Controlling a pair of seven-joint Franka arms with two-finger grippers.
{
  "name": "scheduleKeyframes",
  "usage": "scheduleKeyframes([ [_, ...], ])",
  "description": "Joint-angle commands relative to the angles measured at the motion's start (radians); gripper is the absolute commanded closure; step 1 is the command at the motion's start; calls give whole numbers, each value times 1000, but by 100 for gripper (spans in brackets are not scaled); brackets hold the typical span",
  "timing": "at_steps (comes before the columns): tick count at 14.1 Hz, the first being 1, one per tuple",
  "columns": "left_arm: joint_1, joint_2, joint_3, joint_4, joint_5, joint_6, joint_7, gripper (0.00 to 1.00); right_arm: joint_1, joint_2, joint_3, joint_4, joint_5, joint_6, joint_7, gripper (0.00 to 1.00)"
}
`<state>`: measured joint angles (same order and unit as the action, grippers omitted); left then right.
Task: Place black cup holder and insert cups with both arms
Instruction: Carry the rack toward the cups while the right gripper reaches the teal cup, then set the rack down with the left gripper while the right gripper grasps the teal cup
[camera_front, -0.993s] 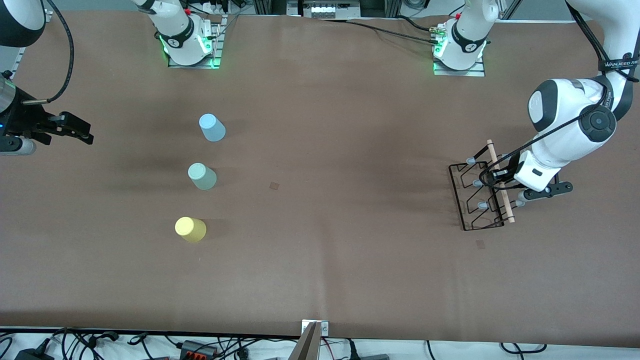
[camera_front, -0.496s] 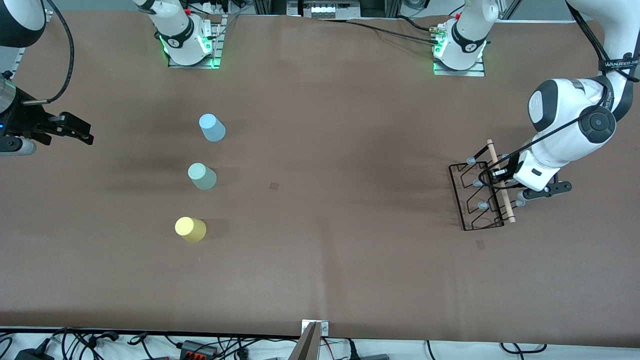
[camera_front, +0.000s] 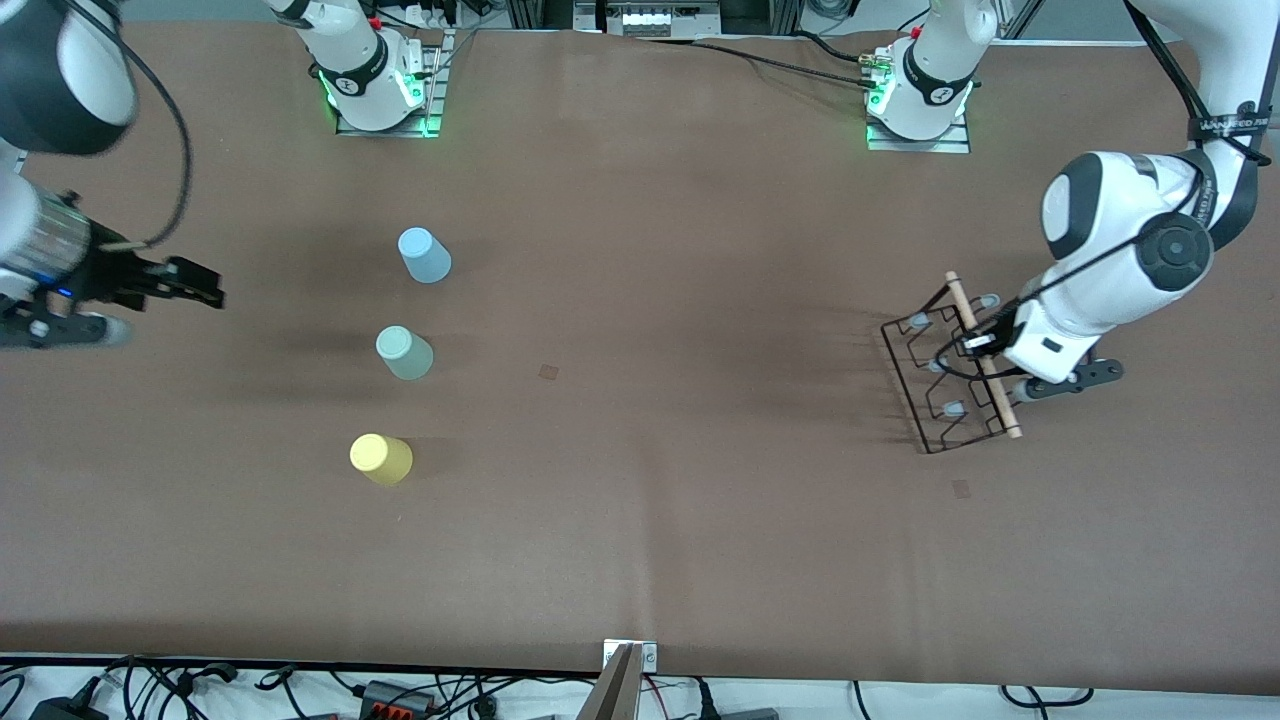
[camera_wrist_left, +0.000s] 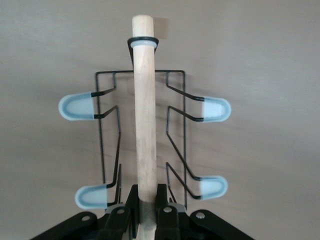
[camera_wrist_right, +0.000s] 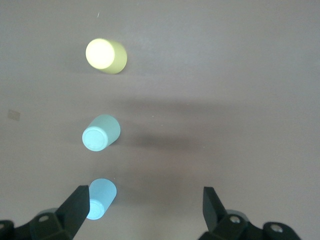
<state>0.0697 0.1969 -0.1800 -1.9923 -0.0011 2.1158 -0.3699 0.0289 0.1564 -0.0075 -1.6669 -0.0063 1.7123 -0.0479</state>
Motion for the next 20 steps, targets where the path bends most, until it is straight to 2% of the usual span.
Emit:
scheduleKeyframes([
  [1,-7,45,-97,183,-13,-118,-58,97,63,70,-3,13,5,7,2,0],
  [3,-24,87,-156,274,-13,-128,-84,97,86,127,-2,12,11,27,3,0],
  [8,-215,278,-158,524,3,-126,-93,97,186,247,-2,4,12,84,241,0],
  [11,-274,361,-154,596,1,-117,-144,97,194,290,-2,-16,12,92,290,0],
  [14,-333,433,-151,674,3,-114,-216,96,189,293,-2,-79,19,164,307,0],
  [18,-419,516,-150,768,65,-112,-329,96,189,324,-2,-99,46,185,326,0],
  [20,-456,542,-142,796,78,-82,-362,96,189,336,-2,-109,101,193,329,0],
])
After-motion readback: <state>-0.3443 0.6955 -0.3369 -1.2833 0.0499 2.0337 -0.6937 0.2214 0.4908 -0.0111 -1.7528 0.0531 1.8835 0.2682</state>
